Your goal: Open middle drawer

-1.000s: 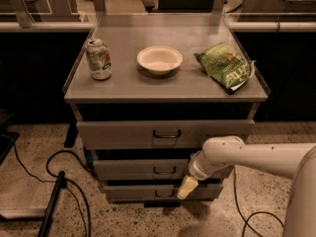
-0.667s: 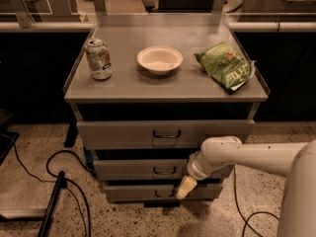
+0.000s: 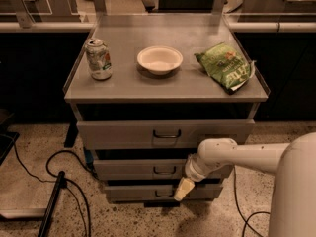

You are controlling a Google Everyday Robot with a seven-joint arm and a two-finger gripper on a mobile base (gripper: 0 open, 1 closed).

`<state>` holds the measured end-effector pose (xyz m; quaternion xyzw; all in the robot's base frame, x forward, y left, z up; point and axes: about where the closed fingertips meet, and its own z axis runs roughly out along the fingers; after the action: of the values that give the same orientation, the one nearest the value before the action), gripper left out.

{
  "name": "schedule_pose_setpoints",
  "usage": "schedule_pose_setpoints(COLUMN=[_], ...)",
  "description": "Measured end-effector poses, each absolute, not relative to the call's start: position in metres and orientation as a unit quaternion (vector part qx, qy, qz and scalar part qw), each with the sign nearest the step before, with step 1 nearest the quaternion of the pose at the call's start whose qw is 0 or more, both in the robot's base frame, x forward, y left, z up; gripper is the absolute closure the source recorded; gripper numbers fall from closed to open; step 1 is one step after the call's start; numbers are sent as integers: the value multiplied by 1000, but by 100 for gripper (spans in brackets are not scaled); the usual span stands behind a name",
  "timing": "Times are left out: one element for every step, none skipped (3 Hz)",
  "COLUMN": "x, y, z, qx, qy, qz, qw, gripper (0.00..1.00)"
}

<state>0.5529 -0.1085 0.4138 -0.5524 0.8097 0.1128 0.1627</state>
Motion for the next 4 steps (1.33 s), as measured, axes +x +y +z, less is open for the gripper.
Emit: schedule_pose_setpoints(x=[538, 502, 495, 496], y=[-113, -122, -131, -130], z=[422, 446, 449, 448], qx=[-548, -530, -515, -517], qy=[812, 819, 828, 827], qz=[127, 156, 161, 161], qw=[157, 152, 153, 153], gripper=[0, 0, 0, 0])
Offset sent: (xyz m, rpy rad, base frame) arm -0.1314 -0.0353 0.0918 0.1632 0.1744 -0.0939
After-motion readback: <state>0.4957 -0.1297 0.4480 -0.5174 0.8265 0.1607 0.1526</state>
